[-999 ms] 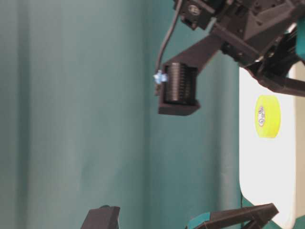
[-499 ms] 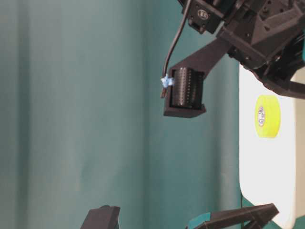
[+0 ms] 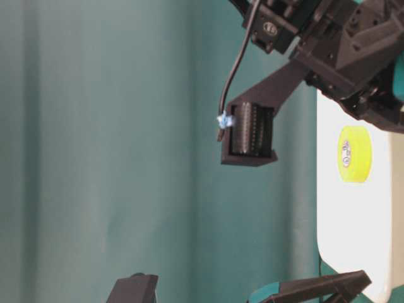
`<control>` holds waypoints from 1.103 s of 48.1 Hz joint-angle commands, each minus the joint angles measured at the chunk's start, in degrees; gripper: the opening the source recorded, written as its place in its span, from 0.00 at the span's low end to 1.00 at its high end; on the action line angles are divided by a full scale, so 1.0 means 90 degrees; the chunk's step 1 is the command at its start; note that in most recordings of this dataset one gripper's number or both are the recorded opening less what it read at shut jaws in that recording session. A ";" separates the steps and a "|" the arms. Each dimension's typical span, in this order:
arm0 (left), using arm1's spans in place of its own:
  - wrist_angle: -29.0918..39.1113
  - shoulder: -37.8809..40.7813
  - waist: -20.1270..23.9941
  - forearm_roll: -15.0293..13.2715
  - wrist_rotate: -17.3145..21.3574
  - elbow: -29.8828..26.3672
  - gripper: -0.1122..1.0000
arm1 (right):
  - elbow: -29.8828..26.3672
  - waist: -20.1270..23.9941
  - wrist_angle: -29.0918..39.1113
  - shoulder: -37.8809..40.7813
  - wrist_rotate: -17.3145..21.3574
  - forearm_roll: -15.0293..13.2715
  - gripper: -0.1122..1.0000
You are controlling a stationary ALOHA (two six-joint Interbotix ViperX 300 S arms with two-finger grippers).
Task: Put the tape alternately from left to right into the white case.
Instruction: 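Move the right gripper over the white tape roll and lower it, then close the right gripper on the white tape roll's inner edge, then lift the white tape and carry it into the white case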
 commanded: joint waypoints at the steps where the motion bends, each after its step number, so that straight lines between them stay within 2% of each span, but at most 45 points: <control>1: -0.0059 -0.0127 -0.0029 -0.0020 -0.0010 -0.0088 0.88 | -0.0166 -0.0010 0.0078 -0.0117 -0.0020 -0.0078 0.41; 16: -0.0049 -0.0127 -0.0039 -0.0010 -0.0010 -0.0088 0.88 | -0.0225 0.0000 0.0205 -0.0332 0.0010 -0.0156 0.41; 31: -0.0020 -0.0137 -0.0088 -0.0010 -0.0010 -0.0107 0.88 | -0.0205 0.0146 0.0508 -0.1260 -0.0049 -0.0146 0.41; 42: -0.0020 -0.0137 -0.0098 -0.0010 -0.0010 -0.0107 0.88 | -0.0205 0.0137 0.0615 -0.1377 -0.0059 -0.0430 0.41; 53: -0.0020 -0.0137 -0.0117 -0.0010 -0.0010 -0.0107 0.88 | -0.0225 -0.0010 0.0615 -0.1377 -0.0049 -0.0586 0.40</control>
